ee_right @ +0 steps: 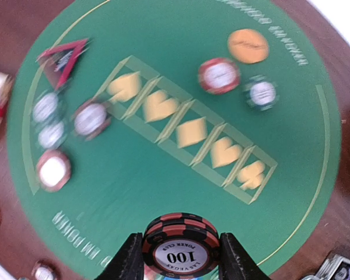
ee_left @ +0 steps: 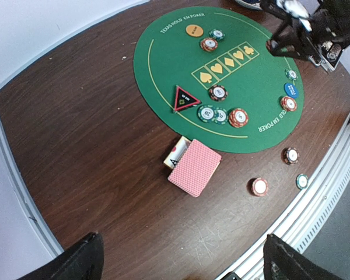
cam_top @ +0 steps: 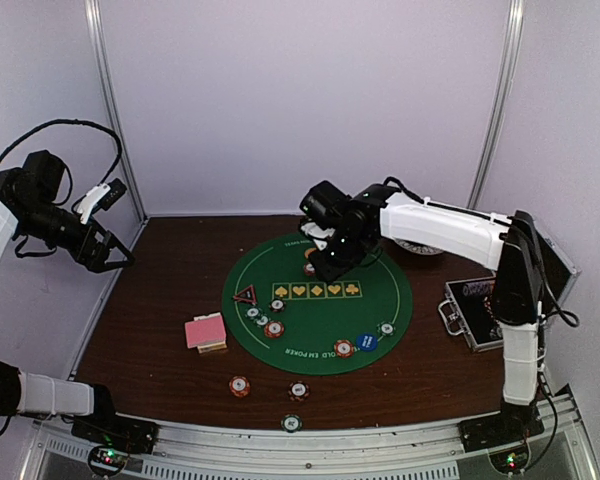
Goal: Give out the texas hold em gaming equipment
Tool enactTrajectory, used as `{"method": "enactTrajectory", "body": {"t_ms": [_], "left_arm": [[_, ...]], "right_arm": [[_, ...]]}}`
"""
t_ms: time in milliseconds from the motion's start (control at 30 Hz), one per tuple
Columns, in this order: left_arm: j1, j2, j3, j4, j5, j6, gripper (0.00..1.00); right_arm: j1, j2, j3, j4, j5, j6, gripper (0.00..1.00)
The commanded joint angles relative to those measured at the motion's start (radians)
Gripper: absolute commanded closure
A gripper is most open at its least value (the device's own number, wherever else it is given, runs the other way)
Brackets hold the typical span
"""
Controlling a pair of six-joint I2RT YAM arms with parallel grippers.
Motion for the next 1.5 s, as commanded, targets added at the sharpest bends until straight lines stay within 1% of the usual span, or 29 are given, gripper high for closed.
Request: {"method": "enactTrajectory", "body": {"t_ms": [0, 167, 333, 500, 667, 733, 767, 800, 867, 900, 967, 1033, 1133, 1233, 1300, 1367, 1467], "left_arm": [[0.003, -0.009, 0.008, -0.008, 0.010, -0.002, 0.02], [0.003, -0.014, 0.003, -0.008, 0.014, -0.003, 0.02], [0.003, -0.013, -0.002, -0.007, 0.008, 0.003, 0.03], [0.003, -0.011, -0.007, -0.008, 0.008, 0.010, 0.02], [0.003, -0.008, -0.010, -0.008, 0.006, 0.016, 0.02], [0.003, -0.007, -0.010, -0.008, 0.006, 0.017, 0.02], [0.003, -0.006, -0.010, -0.008, 0.007, 0.017, 0.03], [0.003, -0.005, -0.009, -0.008, 0.006, 0.017, 0.03], [0.003, -0.004, -0.006, -0.008, 0.004, 0.017, 0.03], [0.003, -0.005, -0.005, -0.008, 0.004, 0.017, 0.02], [0.003, -0.004, -0.002, -0.007, 0.001, 0.017, 0.02], [0.003, -0.004, -0.001, -0.008, -0.001, 0.017, 0.02], [0.003, -0.004, 0.005, -0.008, -0.002, 0.013, 0.02], [0.003, -0.004, 0.008, -0.008, -0.005, 0.013, 0.02], [0.003, -0.005, 0.010, -0.008, -0.006, 0.014, 0.02], [0.003, -0.005, 0.011, -0.009, -0.005, 0.014, 0.02], [0.003, -0.004, 0.012, -0.011, -0.003, 0.015, 0.02]], "right_arm": [[-0.105, 0.136, 0.112, 0.006, 0.077, -0.023, 0.88], [-0.201, 0.295, 0.277, -0.013, 0.083, -0.020, 0.88], [-0.259, 0.398, 0.378, -0.008, 0.055, -0.002, 0.88], [-0.286, 0.472, 0.440, -0.011, 0.045, 0.002, 0.88], [-0.306, 0.502, 0.452, 0.011, 0.032, 0.005, 0.86], [-0.312, 0.516, 0.461, 0.012, 0.011, 0.007, 0.78], [-0.316, 0.524, 0.468, 0.007, 0.004, 0.009, 0.70], [-0.318, 0.531, 0.475, 0.002, -0.001, 0.009, 0.59], [-0.320, 0.537, 0.477, -0.004, -0.004, 0.010, 0.47], [-0.320, 0.536, 0.477, -0.007, -0.002, 0.010, 0.42], [-0.320, 0.520, 0.471, -0.011, -0.001, 0.011, 0.36], [-0.320, 0.492, 0.456, 0.000, 0.001, 0.009, 0.32], [-0.317, 0.427, 0.427, 0.015, 0.006, 0.005, 0.32], [-0.300, 0.335, 0.364, 0.038, 0.007, 0.001, 0.32], [-0.273, 0.264, 0.307, 0.053, 0.017, -0.006, 0.32], [-0.232, 0.190, 0.211, 0.073, 0.020, -0.009, 0.32], [-0.132, 0.053, 0.051, 0.116, 0.011, -0.013, 0.31]]}}
